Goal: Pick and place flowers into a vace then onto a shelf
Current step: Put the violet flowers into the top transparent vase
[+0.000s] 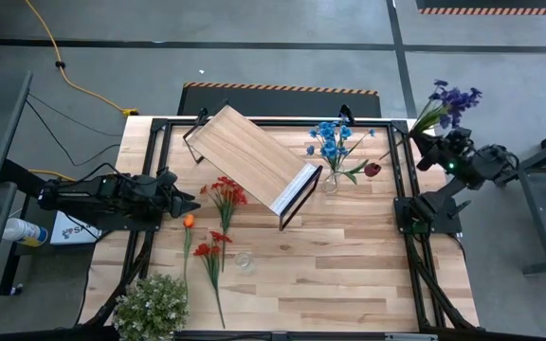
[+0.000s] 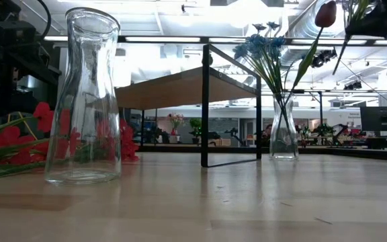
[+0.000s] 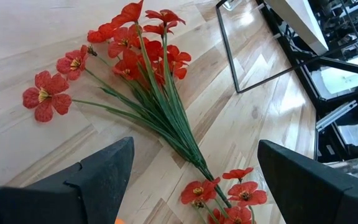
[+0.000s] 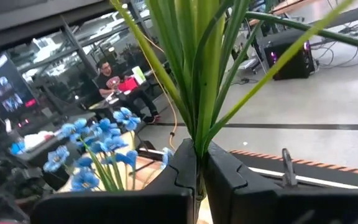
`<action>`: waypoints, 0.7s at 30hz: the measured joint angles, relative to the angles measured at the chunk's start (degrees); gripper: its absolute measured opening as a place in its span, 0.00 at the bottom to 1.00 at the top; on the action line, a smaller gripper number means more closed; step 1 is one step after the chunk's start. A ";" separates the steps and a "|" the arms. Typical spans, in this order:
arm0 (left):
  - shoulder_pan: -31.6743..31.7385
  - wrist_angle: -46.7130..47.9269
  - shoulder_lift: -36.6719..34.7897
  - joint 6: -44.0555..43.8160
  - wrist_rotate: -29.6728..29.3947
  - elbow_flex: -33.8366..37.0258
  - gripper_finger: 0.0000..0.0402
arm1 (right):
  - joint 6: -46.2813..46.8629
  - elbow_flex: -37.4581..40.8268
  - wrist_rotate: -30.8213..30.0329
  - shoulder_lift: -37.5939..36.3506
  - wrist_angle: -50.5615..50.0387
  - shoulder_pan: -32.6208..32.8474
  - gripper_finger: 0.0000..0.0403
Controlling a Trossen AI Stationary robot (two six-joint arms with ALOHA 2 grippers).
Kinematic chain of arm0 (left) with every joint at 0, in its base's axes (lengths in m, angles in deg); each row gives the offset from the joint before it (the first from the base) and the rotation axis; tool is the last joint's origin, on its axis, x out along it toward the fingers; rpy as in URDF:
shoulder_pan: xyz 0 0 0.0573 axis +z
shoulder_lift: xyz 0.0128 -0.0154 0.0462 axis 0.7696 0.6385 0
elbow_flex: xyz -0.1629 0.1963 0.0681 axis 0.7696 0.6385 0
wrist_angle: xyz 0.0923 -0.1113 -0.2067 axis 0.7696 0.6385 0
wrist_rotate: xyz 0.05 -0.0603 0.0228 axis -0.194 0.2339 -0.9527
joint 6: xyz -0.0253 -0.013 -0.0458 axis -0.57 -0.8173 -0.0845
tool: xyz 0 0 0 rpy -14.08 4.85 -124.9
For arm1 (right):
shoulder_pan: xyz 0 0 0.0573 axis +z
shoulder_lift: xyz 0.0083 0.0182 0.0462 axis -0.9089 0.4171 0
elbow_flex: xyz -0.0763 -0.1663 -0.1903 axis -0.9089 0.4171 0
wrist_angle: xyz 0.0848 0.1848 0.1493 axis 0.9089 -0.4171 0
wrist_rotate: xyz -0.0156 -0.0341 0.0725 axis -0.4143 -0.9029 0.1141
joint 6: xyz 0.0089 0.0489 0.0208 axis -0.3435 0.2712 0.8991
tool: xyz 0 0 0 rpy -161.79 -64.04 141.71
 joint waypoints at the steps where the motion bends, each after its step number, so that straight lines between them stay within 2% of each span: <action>1: 0.00 0.00 0.00 -0.01 0.00 0.00 0.94 | -0.92 0.00 -0.15 0.00 1.32 0.00 0.03; 9: 0.00 0.00 0.00 -0.01 0.00 0.00 0.94 | -7.48 1.04 1.82 0.20 13.18 0.00 0.01; 21: 0.00 0.00 0.00 -0.01 0.00 0.00 0.94 | -33.73 11.29 5.66 0.28 50.23 0.00 0.01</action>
